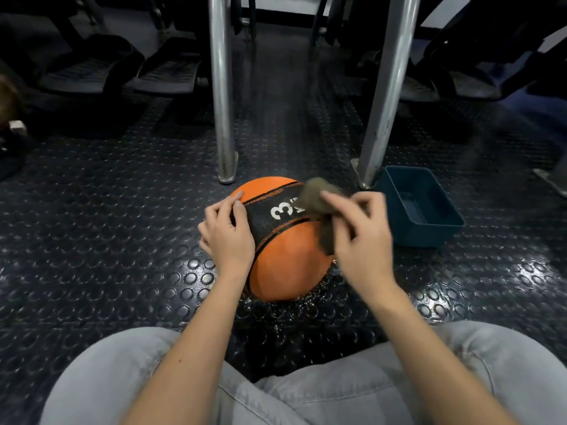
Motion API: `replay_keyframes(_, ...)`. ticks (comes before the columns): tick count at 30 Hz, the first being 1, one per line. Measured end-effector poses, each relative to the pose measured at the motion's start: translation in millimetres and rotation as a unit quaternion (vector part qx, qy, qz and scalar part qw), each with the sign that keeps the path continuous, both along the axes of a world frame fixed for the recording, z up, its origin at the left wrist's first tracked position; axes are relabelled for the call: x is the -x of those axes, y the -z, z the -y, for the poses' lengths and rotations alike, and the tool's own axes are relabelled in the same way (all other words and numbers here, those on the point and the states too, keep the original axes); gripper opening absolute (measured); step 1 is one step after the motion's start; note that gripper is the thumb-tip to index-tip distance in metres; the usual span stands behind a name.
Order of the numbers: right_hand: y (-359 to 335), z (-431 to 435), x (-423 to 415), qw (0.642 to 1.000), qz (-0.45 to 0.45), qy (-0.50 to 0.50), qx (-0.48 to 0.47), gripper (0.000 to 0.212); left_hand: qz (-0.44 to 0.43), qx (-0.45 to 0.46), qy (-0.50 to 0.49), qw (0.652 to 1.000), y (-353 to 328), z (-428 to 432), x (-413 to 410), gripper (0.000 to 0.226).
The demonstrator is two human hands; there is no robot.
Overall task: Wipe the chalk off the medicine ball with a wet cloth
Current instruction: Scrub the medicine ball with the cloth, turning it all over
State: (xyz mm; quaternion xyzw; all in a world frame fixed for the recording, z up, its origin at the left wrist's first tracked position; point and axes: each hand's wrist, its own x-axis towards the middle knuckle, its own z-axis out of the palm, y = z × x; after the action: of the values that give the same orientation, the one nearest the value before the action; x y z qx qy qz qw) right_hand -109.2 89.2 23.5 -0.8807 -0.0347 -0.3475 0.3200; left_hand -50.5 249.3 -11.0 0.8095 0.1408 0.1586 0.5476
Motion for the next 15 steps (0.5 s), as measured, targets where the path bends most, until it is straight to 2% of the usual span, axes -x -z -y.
replay_keyframes(2, 14.7, -19.9, 7.8, 0.989, 0.006, -0.116, 0.088, 0.042, -0.002, 0.001, 0.001, 1.0, -0.9, -1.5, -0.9, 0.03)
replay_keyframes(4, 26.8, -17.4, 4.5, 0.983, -0.04, -0.141, 0.108, 0.043, -0.001, -0.001, 0.01, 1.0, -1.7, -2.3, -1.0, 0.03)
replay_keyframes(6, 26.7, 1.1, -5.8, 0.995, -0.07, -0.051, 0.056, 0.041, 0.004, -0.008, 0.018, 1.0, -1.3, -1.5, -1.3, 0.03)
replay_keyframes(8, 17.6, 21.0, -11.7, 0.989, -0.106, 0.097, -0.036, 0.038, 0.007, -0.008, 0.019, 1.0, -0.6, 0.4, -0.8, 0.03)
replay_keyframes(9, 10.7, 25.0, -11.8, 0.984, -0.088, 0.136, -0.078, 0.035, 0.009, -0.006, 0.016, 1.0, 0.0, 0.6, -1.3, 0.03)
replay_keyframes(10, 4.6, 22.8, -10.4, 0.986, -0.039, 0.133, -0.092, 0.033, 0.009, -0.002, 0.01, 1.0, 0.4, 0.0, -2.4, 0.03)
replay_keyframes(12, 5.6, 7.6, -2.7, 0.998, 0.029, 0.033, -0.044, 0.033, 0.008, 0.001, 0.005, 1.0, 1.2, -2.7, -2.3, 0.029)
replay_keyframes(14, 21.8, -4.2, 0.8, 0.998, -0.019, -0.056, 0.021, 0.037, 0.011, 0.0, 0.015, 1.0, 1.1, -5.2, -2.1, 0.029)
replay_keyframes(15, 26.6, -2.1, -3.0, 0.997, -0.065, -0.049, 0.015, 0.039, 0.015, -0.003, 0.024, 1.0, 0.6, -5.9, -2.0, 0.029)
